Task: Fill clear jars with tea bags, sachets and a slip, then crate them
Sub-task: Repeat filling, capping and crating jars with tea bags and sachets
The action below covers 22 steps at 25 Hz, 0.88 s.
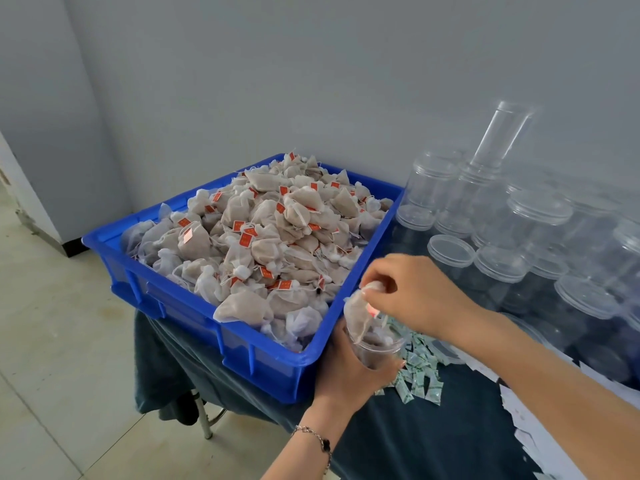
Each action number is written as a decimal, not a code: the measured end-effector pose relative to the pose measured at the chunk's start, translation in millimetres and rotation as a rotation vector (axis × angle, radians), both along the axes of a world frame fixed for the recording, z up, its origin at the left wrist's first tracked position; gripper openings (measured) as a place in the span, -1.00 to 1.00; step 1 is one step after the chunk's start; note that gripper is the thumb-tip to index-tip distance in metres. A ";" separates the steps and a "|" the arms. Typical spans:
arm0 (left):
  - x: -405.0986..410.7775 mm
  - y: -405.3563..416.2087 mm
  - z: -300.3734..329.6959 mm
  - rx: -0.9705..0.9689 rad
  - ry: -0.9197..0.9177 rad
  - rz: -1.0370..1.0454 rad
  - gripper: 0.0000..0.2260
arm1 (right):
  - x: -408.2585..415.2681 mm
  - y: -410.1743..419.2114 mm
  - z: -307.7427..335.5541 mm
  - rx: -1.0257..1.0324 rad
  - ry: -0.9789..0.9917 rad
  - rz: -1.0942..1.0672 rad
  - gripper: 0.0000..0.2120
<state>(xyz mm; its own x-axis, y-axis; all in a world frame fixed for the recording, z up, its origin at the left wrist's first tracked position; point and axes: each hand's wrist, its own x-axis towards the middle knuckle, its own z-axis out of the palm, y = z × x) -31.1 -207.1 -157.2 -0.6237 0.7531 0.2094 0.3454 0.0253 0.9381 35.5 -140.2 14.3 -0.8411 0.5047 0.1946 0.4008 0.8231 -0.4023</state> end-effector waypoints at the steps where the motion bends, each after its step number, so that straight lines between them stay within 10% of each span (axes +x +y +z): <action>1: 0.4 -0.5 -2.0 -0.032 -0.001 0.008 -0.12 | 4.6 3.4 -6.7 0.018 -0.077 -0.019 -0.89; 11: -1.0 0.1 -9.6 -0.031 0.015 0.047 -0.10 | 9.0 8.3 -48.3 0.136 -0.100 0.094 -0.87; 17: -2.7 6.4 -7.0 -0.079 0.087 0.005 -0.26 | 2.7 -4.4 -51.6 0.303 -0.582 0.189 -0.43; 22: -1.0 -0.9 -8.8 -0.052 -0.018 0.007 -0.12 | 13.5 18.1 -58.7 -0.116 0.265 -0.088 -0.59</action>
<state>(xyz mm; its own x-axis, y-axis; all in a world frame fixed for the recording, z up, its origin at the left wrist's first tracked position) -32.1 -208.0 -165.9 -0.6320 0.7586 0.1587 0.3284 0.0766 0.9414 49.0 -122.1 -44.5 -0.7207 0.6052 0.3382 0.3375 0.7324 -0.5914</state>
